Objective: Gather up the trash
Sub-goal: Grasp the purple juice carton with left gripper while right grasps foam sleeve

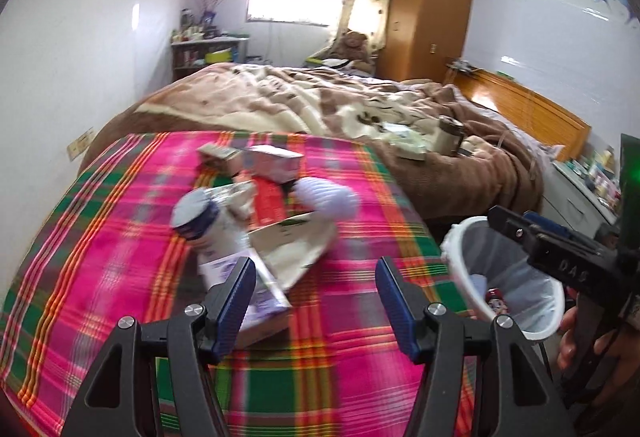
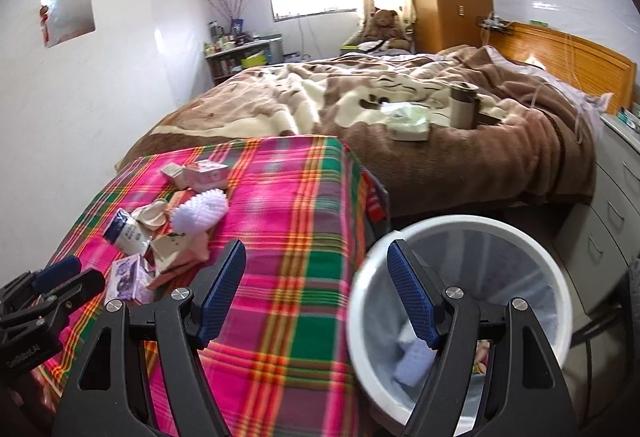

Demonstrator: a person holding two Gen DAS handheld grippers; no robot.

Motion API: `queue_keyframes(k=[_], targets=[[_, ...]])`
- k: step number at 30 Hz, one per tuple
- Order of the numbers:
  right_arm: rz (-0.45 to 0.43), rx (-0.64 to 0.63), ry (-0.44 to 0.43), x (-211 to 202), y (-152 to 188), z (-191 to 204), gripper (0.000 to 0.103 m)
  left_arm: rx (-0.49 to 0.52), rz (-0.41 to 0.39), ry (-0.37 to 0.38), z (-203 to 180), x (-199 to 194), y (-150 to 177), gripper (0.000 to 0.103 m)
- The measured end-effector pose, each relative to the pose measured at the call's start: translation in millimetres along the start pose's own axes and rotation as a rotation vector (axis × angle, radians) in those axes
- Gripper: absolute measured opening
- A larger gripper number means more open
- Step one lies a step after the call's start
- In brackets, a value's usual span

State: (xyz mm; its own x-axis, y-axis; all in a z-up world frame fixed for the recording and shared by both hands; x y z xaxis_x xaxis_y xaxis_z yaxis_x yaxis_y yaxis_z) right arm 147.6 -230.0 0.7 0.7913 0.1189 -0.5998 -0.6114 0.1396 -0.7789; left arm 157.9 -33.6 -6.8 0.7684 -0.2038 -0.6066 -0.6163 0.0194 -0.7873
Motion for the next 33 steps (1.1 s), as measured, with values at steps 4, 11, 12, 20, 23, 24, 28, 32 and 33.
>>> queue_keyframes(k=[4, 11, 12, 20, 23, 24, 28, 32, 33], targets=[[0.014, -0.021, -0.026, 14, -6, 16, 0.075, -0.018, 0.024, -0.024, 21, 7, 4, 0.062], [0.06, -0.078, -0.087, 44, -21, 46, 0.075, -0.044, 0.072, -0.057, 47, 27, 11, 0.062], [0.071, -0.078, -0.101, 49, -22, 49, 0.075, -0.056, 0.082, -0.061, 52, 31, 12, 0.062], [0.169, -0.124, -0.137, 94, -35, 75, 0.075, -0.111, 0.149, -0.039, 66, 58, 21, 0.062], [0.195, -0.138, -0.134, 106, -36, 82, 0.075, -0.129, 0.154, -0.02, 65, 65, 23, 0.065], [0.207, -0.146, -0.138, 110, -36, 84, 0.075, -0.132, 0.153, -0.009, 64, 65, 23, 0.066], [0.249, -0.137, -0.163, 121, -35, 87, 0.075, -0.108, 0.161, -0.009, 56, 72, 21, 0.067], [0.276, -0.139, -0.172, 128, -33, 90, 0.074, -0.126, 0.178, -0.001, 57, 79, 21, 0.067], [0.298, -0.133, -0.174, 131, -32, 90, 0.074, -0.13, 0.188, -0.023, 59, 80, 22, 0.067]])
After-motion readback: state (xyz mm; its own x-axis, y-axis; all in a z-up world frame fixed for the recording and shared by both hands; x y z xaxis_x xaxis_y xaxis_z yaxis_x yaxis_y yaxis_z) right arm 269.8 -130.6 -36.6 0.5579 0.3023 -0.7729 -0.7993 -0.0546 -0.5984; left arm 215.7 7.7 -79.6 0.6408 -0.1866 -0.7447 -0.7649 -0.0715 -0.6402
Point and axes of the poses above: each gripper's, at about its wrist camera, not at the fingertips, and x roughly the way its jaws point, z to its left, y to its underside, the point moved 1 cm from there along x, roughly the way its jaws point, and after that the axes turned 2 degrees about x, right-handed, at the moved point
